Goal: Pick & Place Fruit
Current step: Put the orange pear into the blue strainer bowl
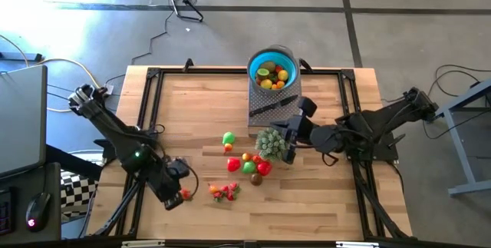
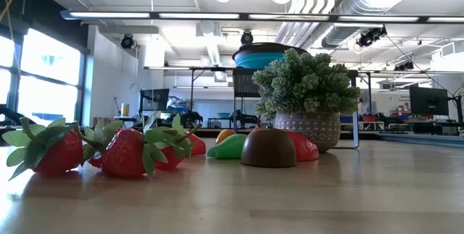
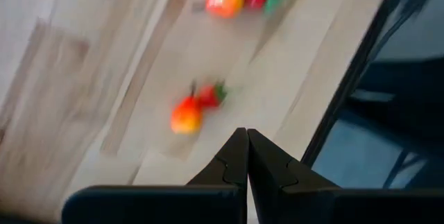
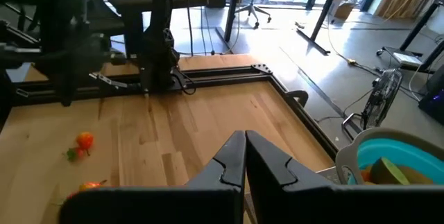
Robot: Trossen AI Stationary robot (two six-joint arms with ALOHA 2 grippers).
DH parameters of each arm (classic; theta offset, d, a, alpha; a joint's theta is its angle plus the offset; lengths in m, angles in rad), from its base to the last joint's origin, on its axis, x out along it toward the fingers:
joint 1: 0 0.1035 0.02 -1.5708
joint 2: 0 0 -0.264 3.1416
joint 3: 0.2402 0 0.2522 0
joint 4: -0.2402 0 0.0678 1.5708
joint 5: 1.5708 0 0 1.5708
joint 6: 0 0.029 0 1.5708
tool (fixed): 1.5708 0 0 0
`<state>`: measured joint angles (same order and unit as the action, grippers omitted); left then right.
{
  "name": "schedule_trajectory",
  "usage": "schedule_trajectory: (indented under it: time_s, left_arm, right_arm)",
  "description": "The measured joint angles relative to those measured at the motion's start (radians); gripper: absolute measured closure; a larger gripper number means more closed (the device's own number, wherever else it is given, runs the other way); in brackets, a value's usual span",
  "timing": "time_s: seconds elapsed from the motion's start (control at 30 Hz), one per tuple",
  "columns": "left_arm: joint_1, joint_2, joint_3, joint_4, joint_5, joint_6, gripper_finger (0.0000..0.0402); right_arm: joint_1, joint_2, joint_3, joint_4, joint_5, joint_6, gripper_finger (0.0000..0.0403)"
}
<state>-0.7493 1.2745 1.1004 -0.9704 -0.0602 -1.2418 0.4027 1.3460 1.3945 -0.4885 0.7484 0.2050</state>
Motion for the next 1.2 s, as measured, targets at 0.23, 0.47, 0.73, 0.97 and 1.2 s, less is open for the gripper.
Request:
schedule_trajectory:
  time_s: [0.23,0.47,0.73,0.97,1.2]
  left_arm:
    - [-0.005,0.048,-0.001,-0.119,0.157,-0.019,0.0401]
    - [-0.004,0.051,-0.001,-0.116,0.150,-0.018,0.0401]
    - [-0.004,0.051,-0.001,-0.115,0.120,0.042,0.0380]
    - [-0.004,0.051,-0.001,-0.102,0.123,0.034,0.0272]
    - [-0.004,0.051,-0.001,-0.096,0.042,0.067,0.0174]
  right_arm:
    - [-0.027,0.000,0.000,0.000,-0.048,0.000,0.0398]
    - [-0.025,0.000,0.000,0.000,-0.050,0.000,0.0398]
    - [-0.025,0.000,0.000,0.000,-0.050,0.000,0.0398]
    - [-0.025,0.000,0.000,0.000,-0.050,0.000,0.0398]
    - [-0.025,0.000,0.000,-0.001,-0.050,0.005,0.0398]
